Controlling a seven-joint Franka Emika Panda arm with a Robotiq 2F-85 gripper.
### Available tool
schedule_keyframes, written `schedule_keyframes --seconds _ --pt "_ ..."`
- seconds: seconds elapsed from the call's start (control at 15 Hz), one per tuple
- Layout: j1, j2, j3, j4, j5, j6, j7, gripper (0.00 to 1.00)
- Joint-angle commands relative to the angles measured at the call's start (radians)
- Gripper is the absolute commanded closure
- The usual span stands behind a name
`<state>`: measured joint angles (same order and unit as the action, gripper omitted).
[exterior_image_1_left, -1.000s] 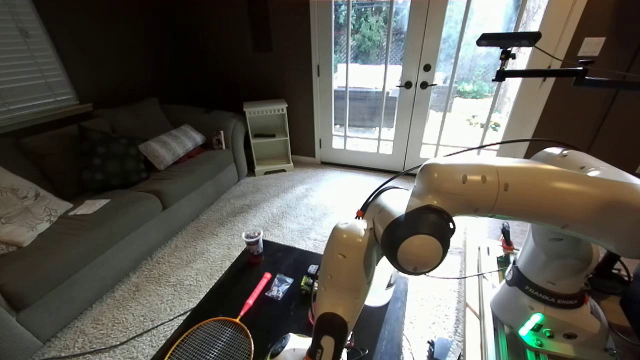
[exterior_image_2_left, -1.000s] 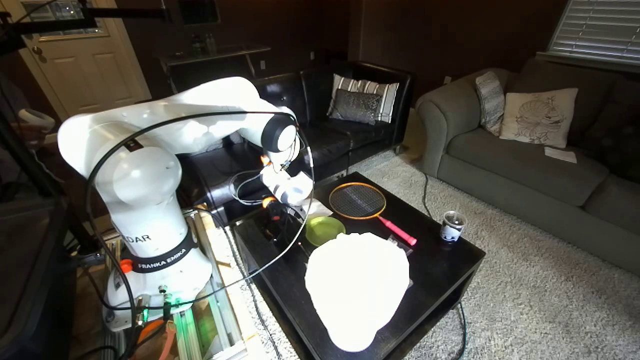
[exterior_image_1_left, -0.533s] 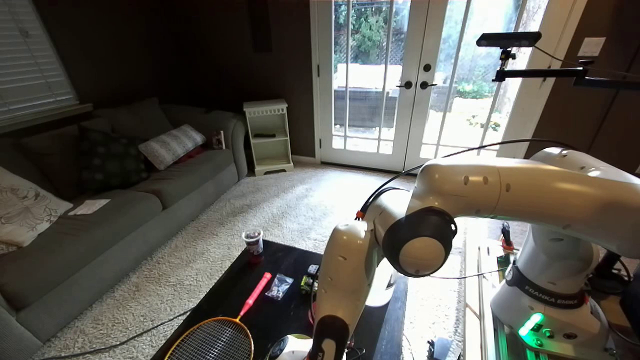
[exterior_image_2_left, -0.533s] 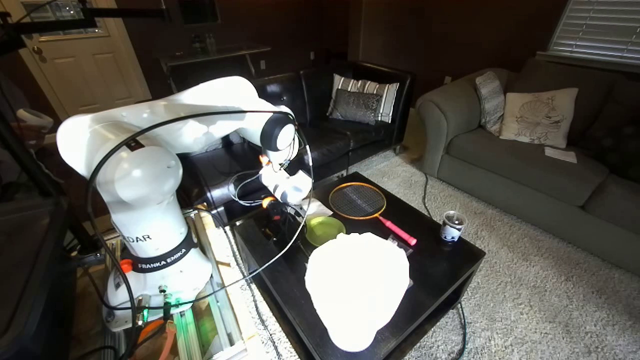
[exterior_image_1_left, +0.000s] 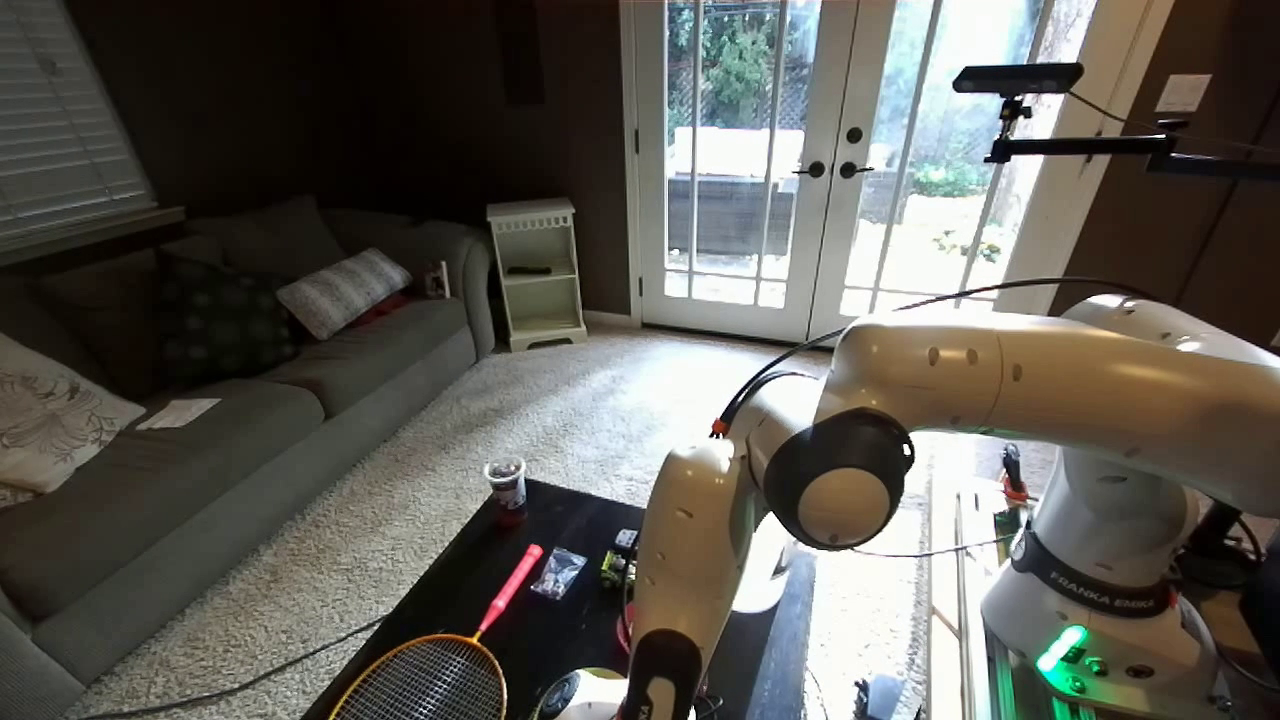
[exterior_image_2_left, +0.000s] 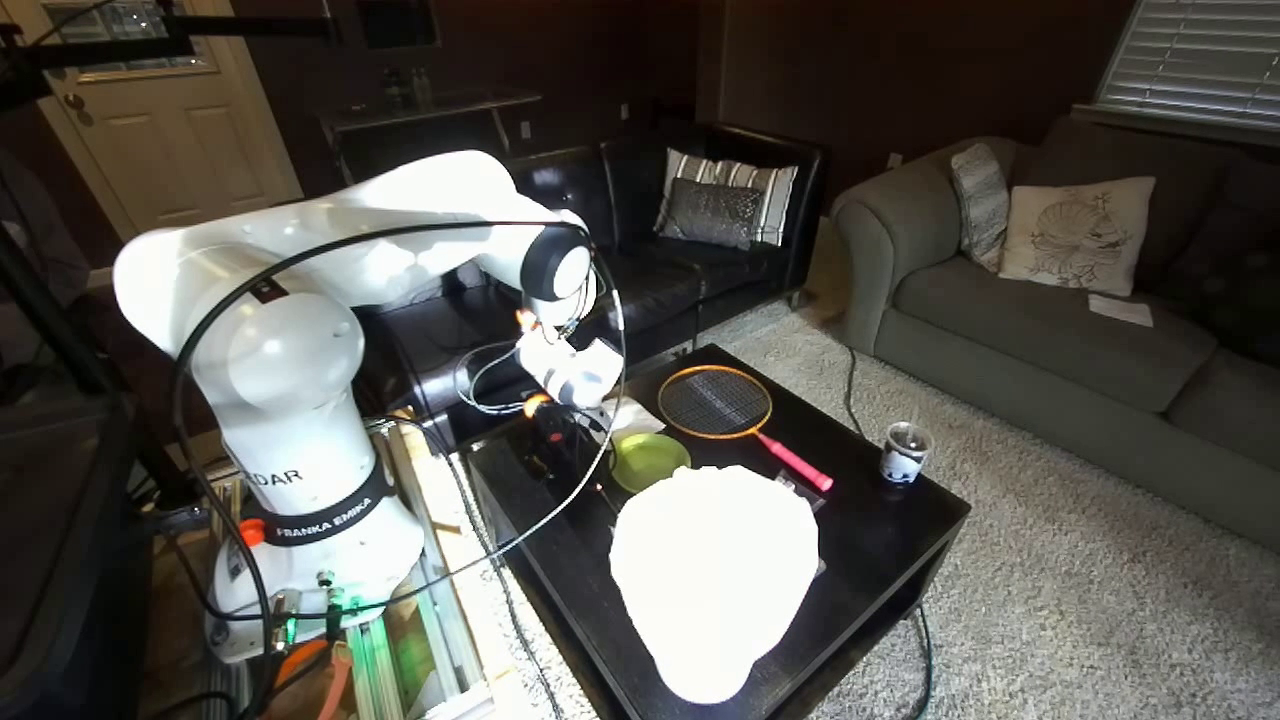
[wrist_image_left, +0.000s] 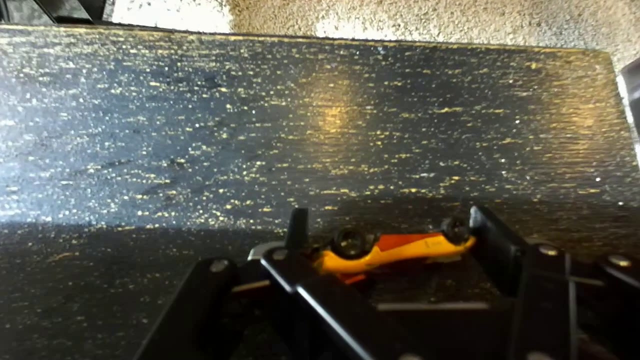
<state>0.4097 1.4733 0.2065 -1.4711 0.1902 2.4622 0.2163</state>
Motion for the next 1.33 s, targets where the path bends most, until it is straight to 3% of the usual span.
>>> schedule_keyframes --seconds 0.0,0.33,0.73,1.0,1.2,1.27 --pt "-0.031 0.01 0.03 -0.055 -0.027 0.199 -0.091 0.44" --pt "-0.014 -0.034 0.023 -0.179 -0.054 0.394 -0.111 0.44" --pt "0.122 -0.09 -0.063 -0.29 -0.099 0.587 -0.029 0.44" --pt "0.251 -0.087 -0.161 -0.32 -0.074 0.78 0.002 0.44" --pt "0.305 -0.07 -0.213 -0.328 -0.039 0.878 -0.003 0.44" --pt "0.312 -0.066 -0.22 -0.333 -0.031 0.897 -0.007 0.39"
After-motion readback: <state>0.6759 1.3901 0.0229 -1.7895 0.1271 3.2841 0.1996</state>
